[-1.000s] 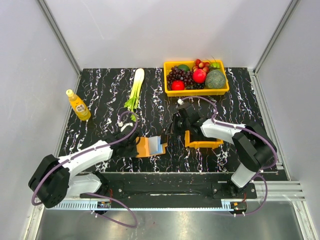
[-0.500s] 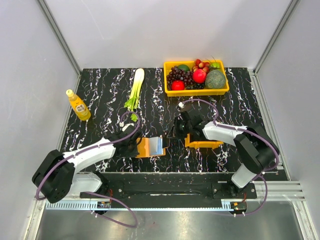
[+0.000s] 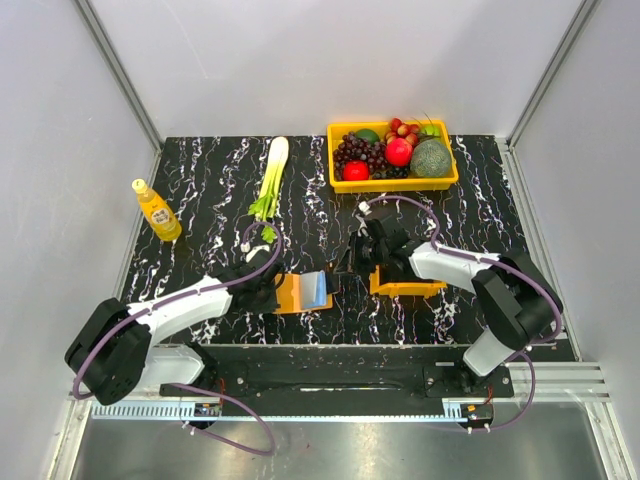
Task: Put the credit cards into the card holder
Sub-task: Open the card holder at the center of the board.
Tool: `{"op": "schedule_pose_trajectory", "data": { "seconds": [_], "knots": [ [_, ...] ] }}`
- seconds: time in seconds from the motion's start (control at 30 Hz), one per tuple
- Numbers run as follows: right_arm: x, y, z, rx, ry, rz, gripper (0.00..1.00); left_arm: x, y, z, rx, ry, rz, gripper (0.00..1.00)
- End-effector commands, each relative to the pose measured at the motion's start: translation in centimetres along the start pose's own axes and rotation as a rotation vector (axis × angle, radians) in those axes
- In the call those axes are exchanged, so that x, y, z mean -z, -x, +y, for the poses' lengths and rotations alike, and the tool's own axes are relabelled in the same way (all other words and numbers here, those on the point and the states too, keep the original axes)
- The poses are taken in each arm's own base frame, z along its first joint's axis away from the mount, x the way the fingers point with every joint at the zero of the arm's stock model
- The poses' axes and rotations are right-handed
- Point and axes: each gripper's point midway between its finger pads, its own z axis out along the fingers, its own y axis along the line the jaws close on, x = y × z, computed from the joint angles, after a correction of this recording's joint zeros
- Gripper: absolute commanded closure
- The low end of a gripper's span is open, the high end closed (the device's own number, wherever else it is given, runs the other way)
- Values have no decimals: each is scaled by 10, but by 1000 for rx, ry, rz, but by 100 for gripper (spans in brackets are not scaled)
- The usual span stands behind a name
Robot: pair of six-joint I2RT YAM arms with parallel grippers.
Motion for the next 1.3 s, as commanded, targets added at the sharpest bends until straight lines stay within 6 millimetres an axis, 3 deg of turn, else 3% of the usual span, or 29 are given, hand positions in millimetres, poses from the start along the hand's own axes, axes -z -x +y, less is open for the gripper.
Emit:
{"op": "schedule_pose_trajectory", "data": {
  "seconds": [0.0, 0.1, 0.27, 0.37, 0.7, 1.07, 1.27],
  "knots": [
    [21, 34, 26, 23, 38, -135, 100, 1, 6, -6, -15, -27, -24, 100],
    [37, 44, 19, 22, -46, -193, 100, 4, 8, -7, -20, -31, -28, 100],
    [50, 53, 34, 38, -15, -220, 100, 8, 12, -10, -23, -47, -39, 100],
    [43, 47, 39, 34, 20, -178, 100, 9, 13, -13, -25, -55, -45, 100],
    [14, 18, 29, 13, 17, -67, 100, 14, 17, -15, -23, -66, -53, 100],
    [-2, 5, 6, -8, -34, -35, 100, 14, 17, -15, -21, -63, -54, 100],
    [-12, 1, 6, -37, 5, -29, 100, 13, 17, -15, -20, -61, -52, 100]
  ]
}}
